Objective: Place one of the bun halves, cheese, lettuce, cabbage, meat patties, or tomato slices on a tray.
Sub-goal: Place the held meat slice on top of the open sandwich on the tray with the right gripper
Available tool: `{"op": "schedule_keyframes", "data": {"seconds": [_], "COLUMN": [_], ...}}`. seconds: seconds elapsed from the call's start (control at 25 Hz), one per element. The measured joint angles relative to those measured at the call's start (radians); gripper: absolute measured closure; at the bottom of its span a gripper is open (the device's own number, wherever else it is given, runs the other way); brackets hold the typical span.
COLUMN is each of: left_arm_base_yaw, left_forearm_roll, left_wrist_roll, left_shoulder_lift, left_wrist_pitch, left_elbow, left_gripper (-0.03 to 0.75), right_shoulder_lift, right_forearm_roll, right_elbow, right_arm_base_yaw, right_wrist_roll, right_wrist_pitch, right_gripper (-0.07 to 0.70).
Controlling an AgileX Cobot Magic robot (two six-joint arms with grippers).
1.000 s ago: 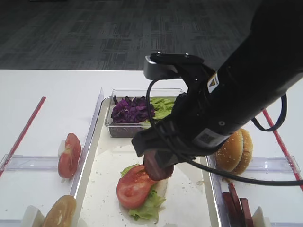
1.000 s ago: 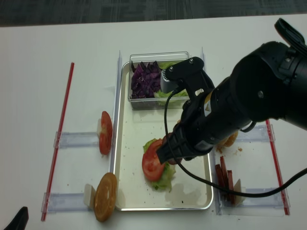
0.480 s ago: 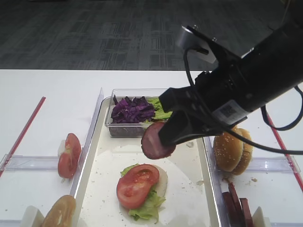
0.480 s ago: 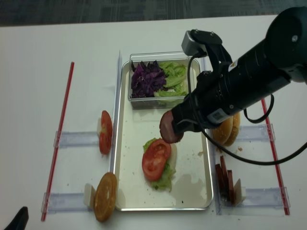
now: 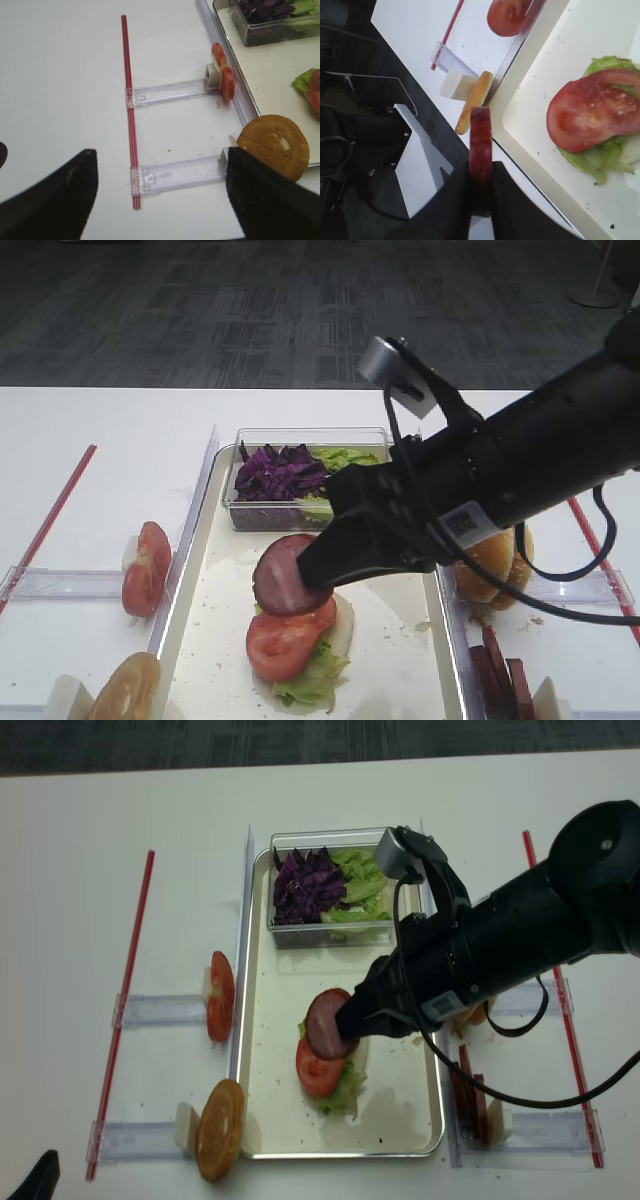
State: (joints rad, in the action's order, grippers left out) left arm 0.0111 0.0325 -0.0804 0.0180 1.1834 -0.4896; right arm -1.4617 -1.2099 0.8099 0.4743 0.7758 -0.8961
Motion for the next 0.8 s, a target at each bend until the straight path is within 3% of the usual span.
{"op": "schedule_keyframes", "data": {"seconds": [0.2, 0.8], "left_arm_base_yaw": [0.0, 0.0], "left_forearm_roll": [0.0, 0.0], "left_wrist_roll": [0.0, 0.0], "left_shoulder_lift": [0.0, 0.0], "left_wrist_pitch": [0.0, 0.0], "left_elbow": [0.0, 0.0], "left_gripper": [0.223, 0.223], "right_shoulder_lift": [-0.067, -0.23], "right_forearm_roll": [-0.068, -0.146], "right_elbow": [0.0, 0.0], "right_arm_base_yaw": [0.0, 0.0], "right_wrist_roll": [0.084, 0.17], "right_wrist_pitch": [0.0, 0.024], "right_gripper": [0.498, 0.498]}}
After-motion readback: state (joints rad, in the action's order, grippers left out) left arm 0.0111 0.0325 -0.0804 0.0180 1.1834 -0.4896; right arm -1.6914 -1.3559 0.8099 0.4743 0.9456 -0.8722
